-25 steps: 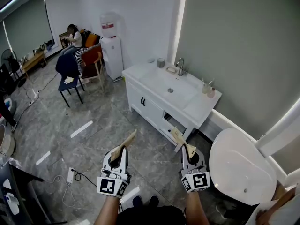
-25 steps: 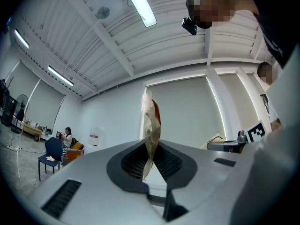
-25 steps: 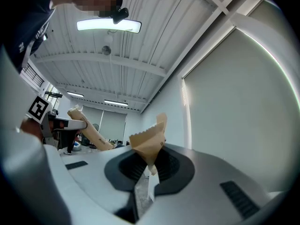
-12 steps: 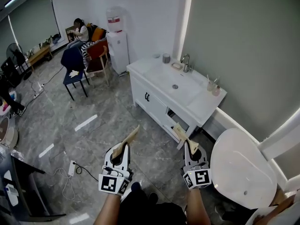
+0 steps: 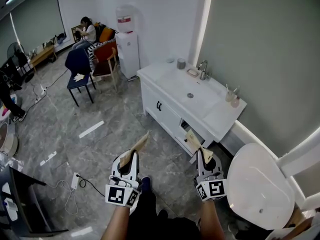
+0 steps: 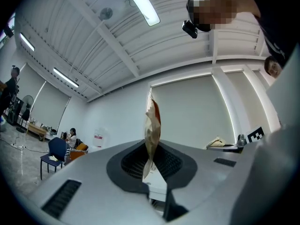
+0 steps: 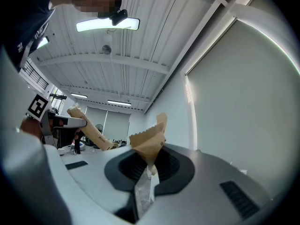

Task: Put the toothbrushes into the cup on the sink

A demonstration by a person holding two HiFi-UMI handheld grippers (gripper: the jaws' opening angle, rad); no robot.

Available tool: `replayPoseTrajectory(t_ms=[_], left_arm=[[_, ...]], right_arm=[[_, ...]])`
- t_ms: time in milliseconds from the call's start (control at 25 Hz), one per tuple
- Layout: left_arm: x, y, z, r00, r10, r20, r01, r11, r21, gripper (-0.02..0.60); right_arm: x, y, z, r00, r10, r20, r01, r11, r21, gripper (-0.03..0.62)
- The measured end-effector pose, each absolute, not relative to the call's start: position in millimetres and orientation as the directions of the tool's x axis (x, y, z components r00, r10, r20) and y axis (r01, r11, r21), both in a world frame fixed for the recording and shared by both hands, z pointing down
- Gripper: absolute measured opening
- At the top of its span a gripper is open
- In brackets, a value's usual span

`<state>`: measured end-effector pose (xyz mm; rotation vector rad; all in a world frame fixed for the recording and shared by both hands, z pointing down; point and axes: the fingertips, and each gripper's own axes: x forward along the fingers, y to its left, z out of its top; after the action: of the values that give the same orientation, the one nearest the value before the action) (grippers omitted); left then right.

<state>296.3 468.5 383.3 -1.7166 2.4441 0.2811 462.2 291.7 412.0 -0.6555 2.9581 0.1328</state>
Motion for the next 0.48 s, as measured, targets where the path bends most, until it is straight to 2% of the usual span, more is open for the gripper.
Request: replayPoseTrajectory(t_ms=[480], left_arm=[[130.0,333.3,389.2,-0.278,-0.93,-0.241,-0.96,0.278,0.036,0.049]], right_arm=[[307.9,181.3,417.6,-0.895,-0.436,-0.094,-0.446,0.885,0.132,0.049]])
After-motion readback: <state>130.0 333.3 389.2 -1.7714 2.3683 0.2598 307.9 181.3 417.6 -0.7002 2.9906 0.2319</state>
